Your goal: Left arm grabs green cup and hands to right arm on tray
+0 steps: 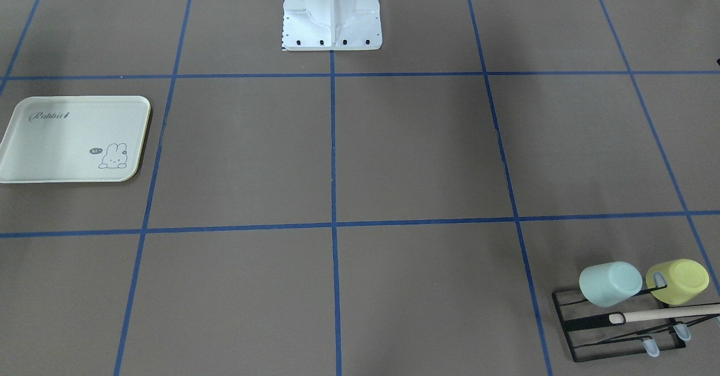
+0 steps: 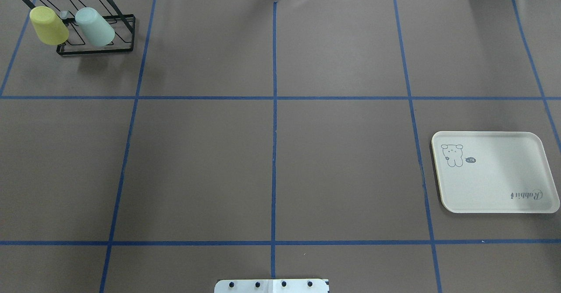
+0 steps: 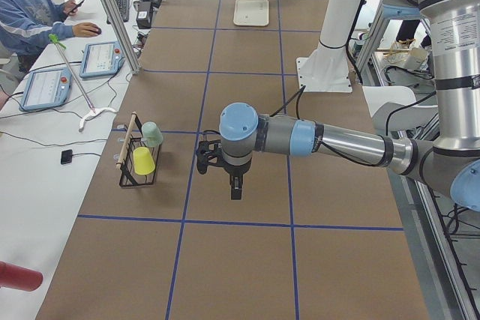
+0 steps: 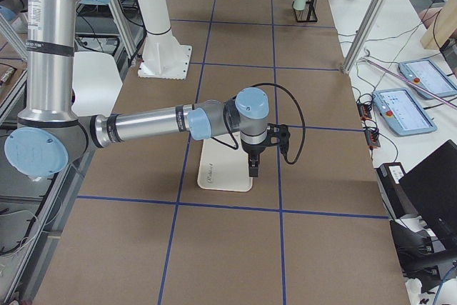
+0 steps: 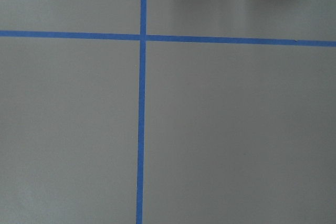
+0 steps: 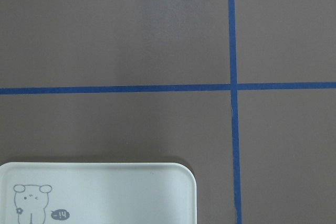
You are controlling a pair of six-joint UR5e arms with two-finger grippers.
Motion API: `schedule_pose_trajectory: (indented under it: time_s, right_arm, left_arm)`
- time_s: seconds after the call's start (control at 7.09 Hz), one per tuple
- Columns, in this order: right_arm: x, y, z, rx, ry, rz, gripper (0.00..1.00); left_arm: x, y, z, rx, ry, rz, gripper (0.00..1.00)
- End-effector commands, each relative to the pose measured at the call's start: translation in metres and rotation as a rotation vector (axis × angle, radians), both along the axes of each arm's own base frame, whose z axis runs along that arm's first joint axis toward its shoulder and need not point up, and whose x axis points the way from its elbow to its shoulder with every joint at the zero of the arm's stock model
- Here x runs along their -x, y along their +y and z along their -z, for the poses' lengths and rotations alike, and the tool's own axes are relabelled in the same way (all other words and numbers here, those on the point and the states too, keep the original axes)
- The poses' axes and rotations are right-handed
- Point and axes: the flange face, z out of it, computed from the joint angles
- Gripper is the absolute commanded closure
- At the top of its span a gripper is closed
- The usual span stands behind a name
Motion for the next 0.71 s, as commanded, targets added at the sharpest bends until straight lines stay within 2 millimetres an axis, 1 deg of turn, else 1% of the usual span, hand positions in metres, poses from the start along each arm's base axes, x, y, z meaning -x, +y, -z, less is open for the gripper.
schedule_pose_trajectory:
  time_s: [0.0, 0.28, 0.42, 0.56]
  right_arm:
    - [-0.0022, 0.0108, -0.0195, -0.069, 0.017, 0.107, 0.0]
    - [-0.0019, 0.0107, -0.0165, -0.075, 0.02, 0.105, 0.0]
    - [-0.0007, 0.0061, -0.0105, -0.091, 0.019, 0.105, 0.0]
    - [0.001, 0.0055, -0.0105, -0.084, 0.016, 0.104, 0.0]
  left_arm:
    - [-0.0002, 0.0027, 0.0062, -0.019, 0.005, -0.004, 0.0]
    - [0.0, 0.0059, -0.0023, -0.003, 0.003, -0.003, 0.0]
    - [-0.0001, 0.0064, 0.0055, -0.023, 0.005, -0.002, 0.0]
    - [-0.0002, 0.0065, 0.0055, -0.019, 0.007, 0.0, 0.0]
